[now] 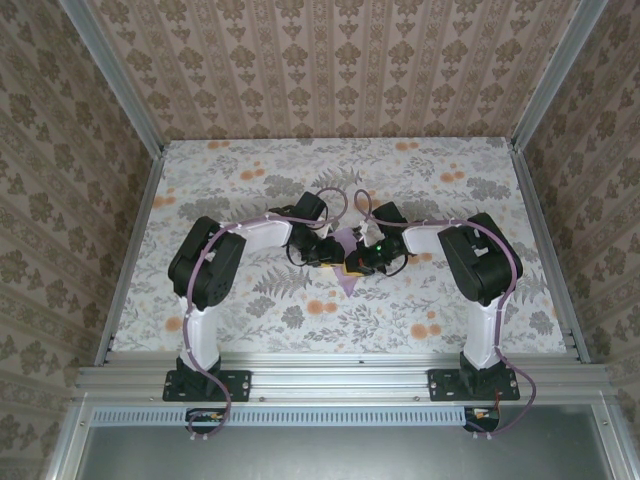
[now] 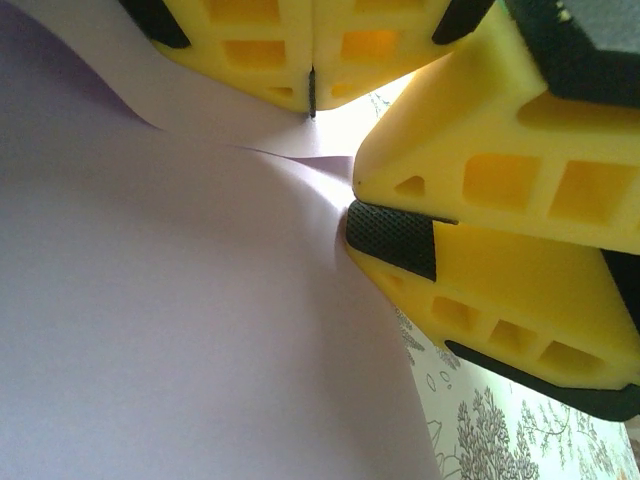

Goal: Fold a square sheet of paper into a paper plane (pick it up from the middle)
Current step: Third fold the triangle at the center of the table.

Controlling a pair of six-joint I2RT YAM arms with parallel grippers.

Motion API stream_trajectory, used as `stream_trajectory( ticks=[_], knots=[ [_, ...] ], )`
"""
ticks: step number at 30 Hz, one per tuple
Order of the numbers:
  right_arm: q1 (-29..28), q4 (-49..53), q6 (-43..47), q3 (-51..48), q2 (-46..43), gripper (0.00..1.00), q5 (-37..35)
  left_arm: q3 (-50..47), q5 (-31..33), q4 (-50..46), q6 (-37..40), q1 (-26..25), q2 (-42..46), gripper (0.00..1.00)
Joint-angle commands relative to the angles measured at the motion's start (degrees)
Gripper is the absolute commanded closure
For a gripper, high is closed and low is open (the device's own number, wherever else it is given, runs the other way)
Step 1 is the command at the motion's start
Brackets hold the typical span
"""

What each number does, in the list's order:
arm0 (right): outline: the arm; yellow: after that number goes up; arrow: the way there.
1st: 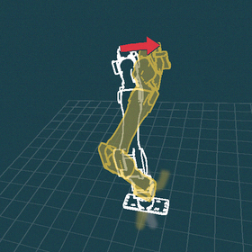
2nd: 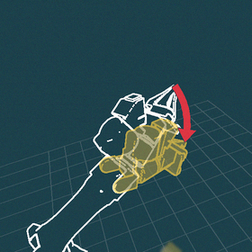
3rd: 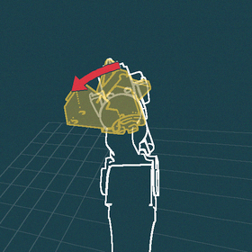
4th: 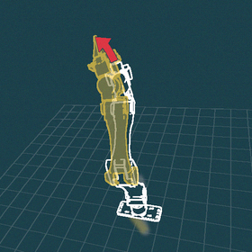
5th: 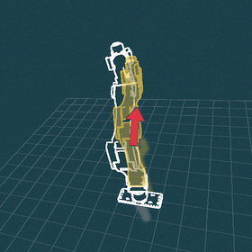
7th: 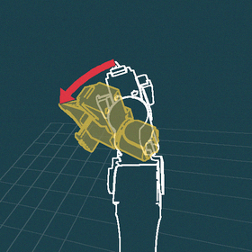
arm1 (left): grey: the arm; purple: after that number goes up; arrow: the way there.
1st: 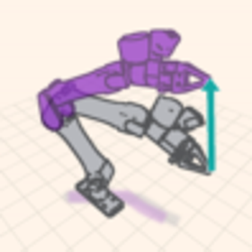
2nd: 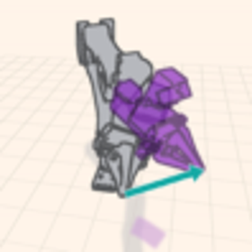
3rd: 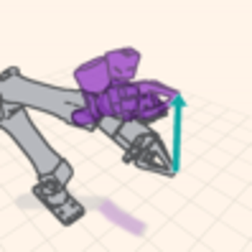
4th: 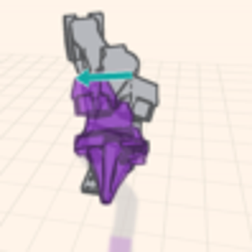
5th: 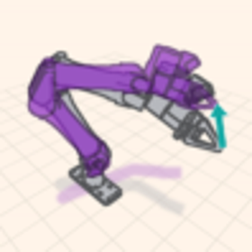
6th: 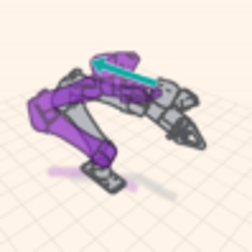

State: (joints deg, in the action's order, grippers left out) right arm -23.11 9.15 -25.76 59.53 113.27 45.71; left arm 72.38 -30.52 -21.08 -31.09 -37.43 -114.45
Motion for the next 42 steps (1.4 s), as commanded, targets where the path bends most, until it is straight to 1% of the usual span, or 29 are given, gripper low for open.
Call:
stream_trajectory(
  ticks=[1,7,13,21,33,42],
  knots=[
    [-0.8,2.75,1.08,-0.02,2.12,1.0,-0.32,0.03,0.07,-0.94,-0.42,0.16,2.91,0.7],
    [-0.79,3.02,1.25,-0.07,2.47,1.0,-0.67,0.44,0.37,-2.03,-0.35,0.08,5.3,0.7],
    [-0.71,2.81,1.17,-0.26,2.2,1.0,-0.54,-1.65,-0.1,-1.74,-1.15,-0.71,6.45,0.71],
    [-0.7,1.84,0.44,-0.46,2.04,1.0,-0.01,-5.34,-0.33,1.2,-2.61,-1.15,5.43,0.77],
    [-0.8,1.87,0.17,-0.38,1.49,1.0,0.21,-4.71,-1.64,3.34,-2.92,-1.24,2.59,0.78],
    [-0.8,1.51,0.09,-0.46,1.15,1.0,0.74,-4.69,0.13,2.01,-1.73,-1.24,0.77,0.78]
  ],
)
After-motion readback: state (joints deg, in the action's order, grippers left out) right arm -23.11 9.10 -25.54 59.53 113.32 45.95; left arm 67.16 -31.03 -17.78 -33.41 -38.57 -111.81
